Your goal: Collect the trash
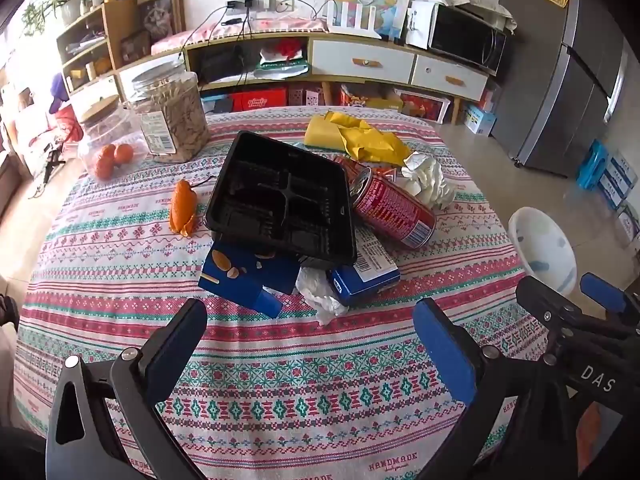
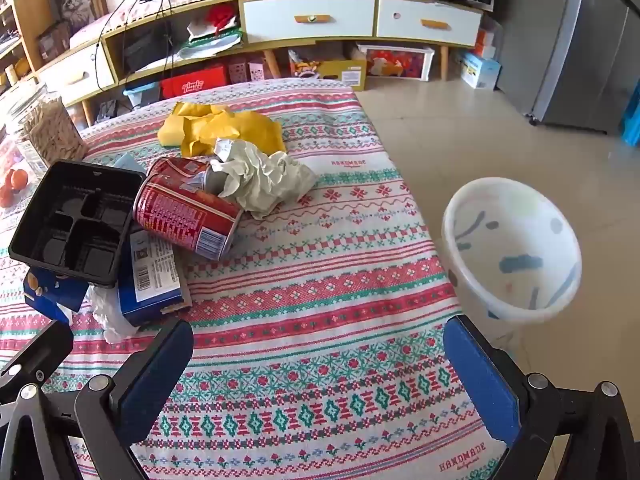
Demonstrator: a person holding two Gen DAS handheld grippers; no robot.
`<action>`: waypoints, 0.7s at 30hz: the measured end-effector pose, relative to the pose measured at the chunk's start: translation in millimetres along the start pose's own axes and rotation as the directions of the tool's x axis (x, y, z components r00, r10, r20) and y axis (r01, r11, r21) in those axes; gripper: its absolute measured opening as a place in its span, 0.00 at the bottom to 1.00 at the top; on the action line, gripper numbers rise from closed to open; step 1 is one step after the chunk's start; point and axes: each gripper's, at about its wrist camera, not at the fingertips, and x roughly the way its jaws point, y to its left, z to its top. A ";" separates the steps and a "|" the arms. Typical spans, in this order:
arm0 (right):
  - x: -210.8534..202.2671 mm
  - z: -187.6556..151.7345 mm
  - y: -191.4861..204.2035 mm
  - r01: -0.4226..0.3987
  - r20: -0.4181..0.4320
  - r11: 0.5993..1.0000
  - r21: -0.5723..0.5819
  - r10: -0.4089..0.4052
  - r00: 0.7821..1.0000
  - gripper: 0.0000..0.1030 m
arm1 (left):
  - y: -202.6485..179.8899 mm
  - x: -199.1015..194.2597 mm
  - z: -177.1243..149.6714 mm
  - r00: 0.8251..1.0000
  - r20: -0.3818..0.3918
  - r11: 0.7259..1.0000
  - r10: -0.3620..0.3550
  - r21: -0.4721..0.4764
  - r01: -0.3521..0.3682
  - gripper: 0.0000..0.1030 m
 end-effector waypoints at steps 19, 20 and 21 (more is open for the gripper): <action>-2.1 2.2 -3.5 0.004 0.000 1.000 -0.001 -0.004 1.000 1.00 | -0.6 -0.6 -0.3 1.000 0.002 1.000 -0.013 0.006 0.013 1.00; 2.6 -1.0 -0.2 0.002 0.000 1.000 -0.002 -0.002 1.000 1.00 | -0.3 -0.6 -0.5 1.000 0.001 1.000 -0.014 0.005 0.014 1.00; 2.4 -0.5 -0.5 -0.001 0.001 1.000 0.001 0.001 1.000 1.00 | -0.1 -0.6 -0.5 1.000 0.000 1.000 -0.015 0.004 0.015 1.00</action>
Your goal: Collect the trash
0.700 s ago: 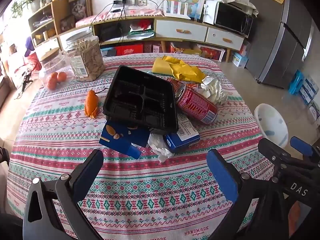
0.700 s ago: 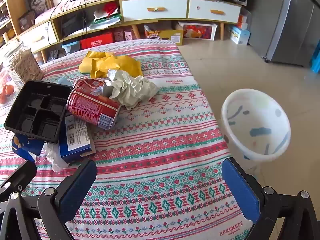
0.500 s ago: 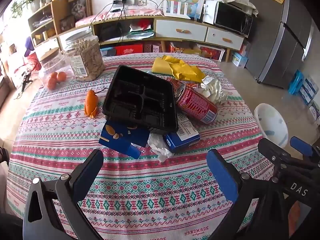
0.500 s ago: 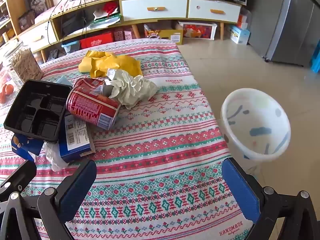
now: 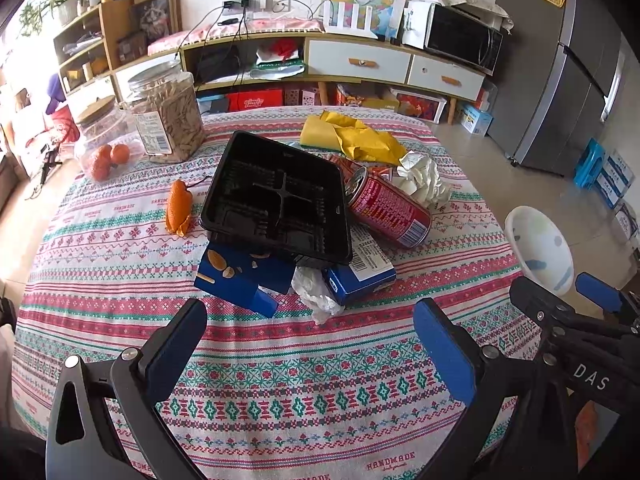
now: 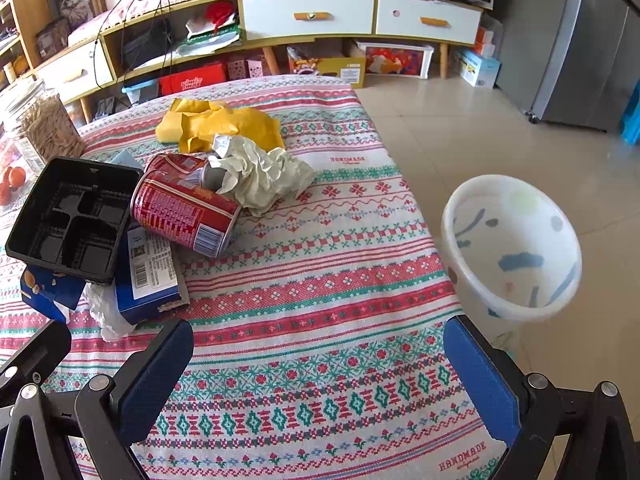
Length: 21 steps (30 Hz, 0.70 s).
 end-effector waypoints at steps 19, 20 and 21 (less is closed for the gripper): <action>6.2 3.4 2.3 -0.051 -0.033 0.999 -0.001 0.050 0.998 1.00 | 5.1 3.9 4.1 1.000 -0.014 1.000 -0.010 0.003 0.010 1.00; 8.8 6.8 3.5 -0.079 -0.050 0.997 -0.008 0.079 0.996 1.00 | 9.7 4.4 8.0 1.000 -0.018 1.000 -0.018 0.000 0.018 1.00; 10.4 11.6 4.6 -0.118 -0.073 0.993 -0.015 0.117 0.990 1.00 | 17.3 3.4 12.9 1.000 -0.011 1.000 -0.016 -0.014 0.016 1.00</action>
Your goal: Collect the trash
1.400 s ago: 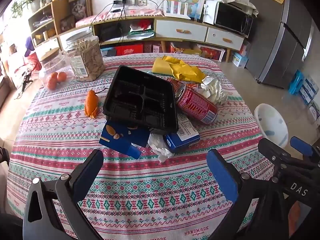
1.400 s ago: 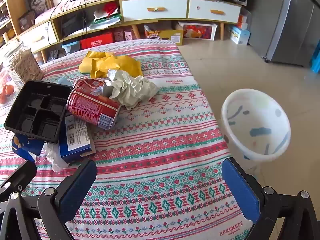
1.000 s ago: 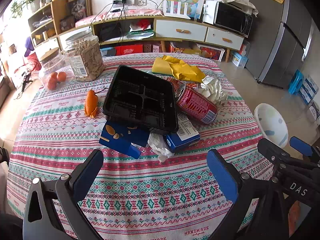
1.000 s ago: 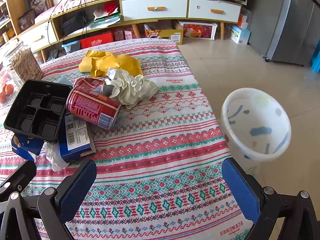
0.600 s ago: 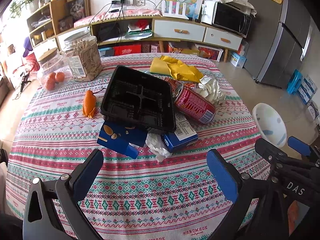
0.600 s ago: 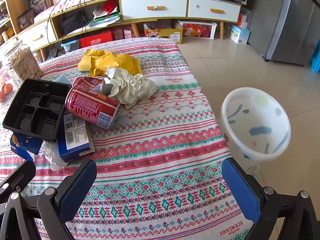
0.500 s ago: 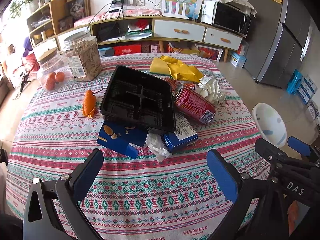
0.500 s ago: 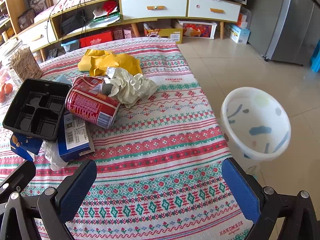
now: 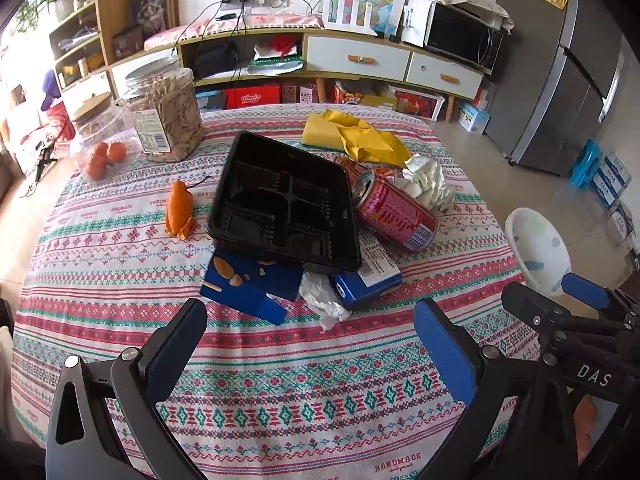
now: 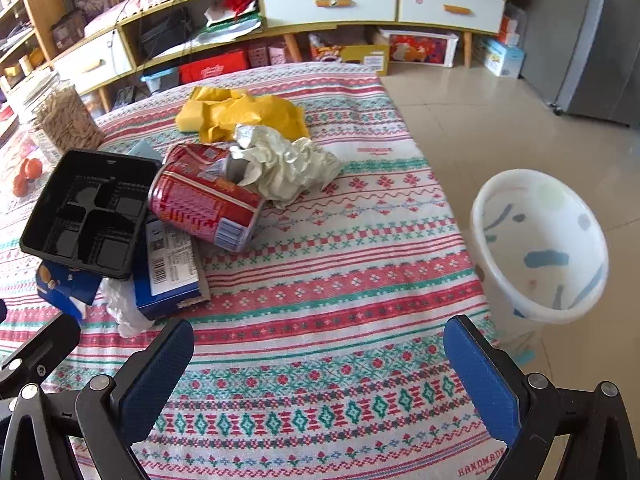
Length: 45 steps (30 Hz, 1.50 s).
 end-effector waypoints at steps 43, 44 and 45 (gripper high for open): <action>61.4 91.3 41.0 -0.313 -0.153 0.878 -0.363 0.275 0.949 0.53 | 100.4 36.4 66.3 0.987 -0.033 0.957 -0.159 -0.251 0.145 0.05; 56.4 92.3 35.5 -0.319 -0.143 0.883 -0.345 0.287 0.947 0.53 | 98.1 32.5 65.3 0.987 -0.026 0.958 -0.159 -0.244 0.148 0.05; 50.3 92.3 30.8 -0.320 -0.132 0.888 -0.329 0.292 0.947 0.53 | 95.2 28.5 65.1 0.986 -0.016 0.959 -0.165 -0.237 0.156 0.05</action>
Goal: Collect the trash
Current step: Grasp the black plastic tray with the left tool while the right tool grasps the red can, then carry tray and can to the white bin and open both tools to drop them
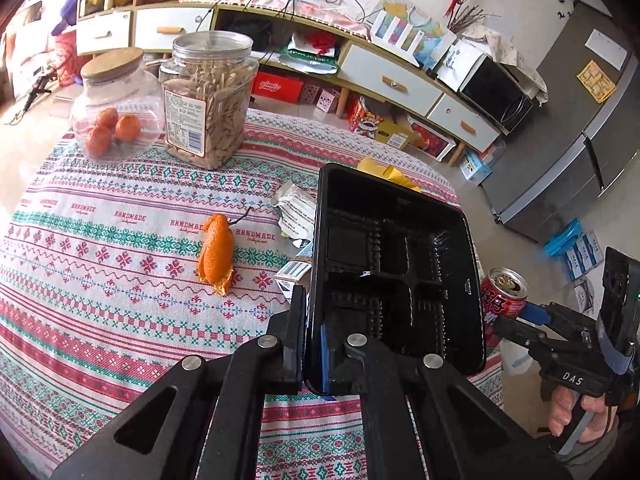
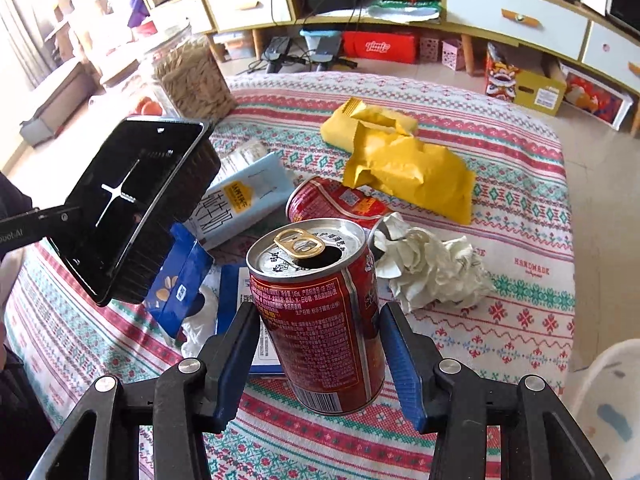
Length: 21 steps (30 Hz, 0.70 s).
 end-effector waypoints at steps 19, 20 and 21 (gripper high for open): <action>-112.4 -61.1 -151.0 0.198 0.074 0.900 0.388 -0.244 0.967 0.53 | -219.1 37.6 -70.0 0.998 -0.060 0.931 -0.032 0.362 0.052 0.05; -114.4 -67.0 -161.4 0.212 0.057 0.885 0.414 -0.258 0.965 0.53 | -236.6 46.5 -73.4 0.997 -0.073 0.926 -0.033 0.373 0.058 0.05; -115.3 -73.5 -171.6 0.233 0.039 0.869 0.436 -0.276 0.960 0.53 | -252.8 55.9 -76.3 0.996 -0.085 0.921 -0.032 0.385 0.062 0.05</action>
